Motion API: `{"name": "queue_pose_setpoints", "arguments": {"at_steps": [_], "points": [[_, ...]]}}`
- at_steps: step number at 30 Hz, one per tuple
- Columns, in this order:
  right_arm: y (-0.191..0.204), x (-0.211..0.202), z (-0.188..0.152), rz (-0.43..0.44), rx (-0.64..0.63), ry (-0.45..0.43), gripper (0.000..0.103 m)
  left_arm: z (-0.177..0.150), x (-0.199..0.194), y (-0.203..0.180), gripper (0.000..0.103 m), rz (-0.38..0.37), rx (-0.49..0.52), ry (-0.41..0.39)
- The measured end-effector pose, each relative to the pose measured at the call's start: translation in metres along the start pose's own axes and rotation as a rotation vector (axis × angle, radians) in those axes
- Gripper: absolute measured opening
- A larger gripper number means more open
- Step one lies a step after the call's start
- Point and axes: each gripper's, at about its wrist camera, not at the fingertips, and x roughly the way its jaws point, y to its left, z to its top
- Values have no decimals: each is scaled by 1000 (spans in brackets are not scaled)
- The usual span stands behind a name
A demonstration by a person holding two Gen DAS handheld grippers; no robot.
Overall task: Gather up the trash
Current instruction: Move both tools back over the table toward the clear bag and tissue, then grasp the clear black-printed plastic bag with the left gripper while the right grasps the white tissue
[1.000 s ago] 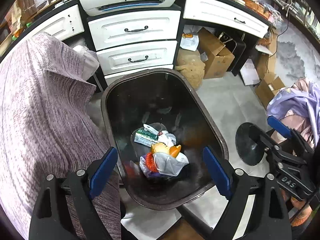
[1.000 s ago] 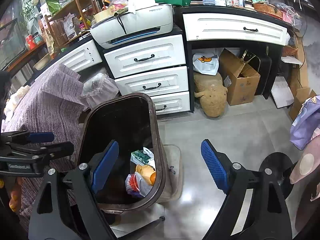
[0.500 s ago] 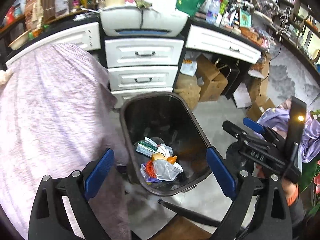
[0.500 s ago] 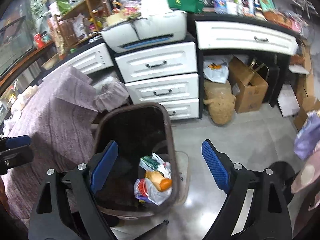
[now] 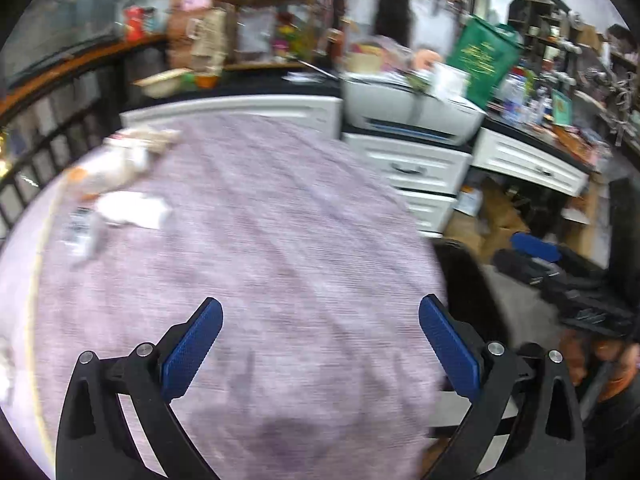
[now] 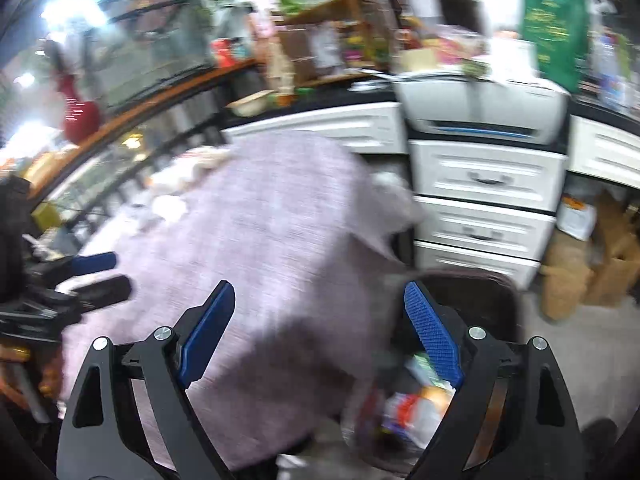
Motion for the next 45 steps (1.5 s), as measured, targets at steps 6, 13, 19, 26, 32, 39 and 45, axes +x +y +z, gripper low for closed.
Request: {"name": "queue_pose_setpoints", "arguments": {"at_steps": [6,13,19,26,32,39,45], "points": [[70,29,22,110,-117,21,86,-5,-13,61,97,93,-74,-23],[132,64,37,136,-224,24,86,-5,-23,132,97,154,-218,-55],[164,102,54,179,-223,100,87,-6,-16,179,97,190,-265,-16],[192,153,63,178,-277,164,87,8,10,227,97,207,-345,38],[204,193,73,172,-296,185,87,28,48,231,97,221,-290,73],[200,216,88,142,-277,195,87,36,78,238,86,198,-310,99],[221,242,96,157,-347,219,87,32,64,255,49,175,-396,41]]}}
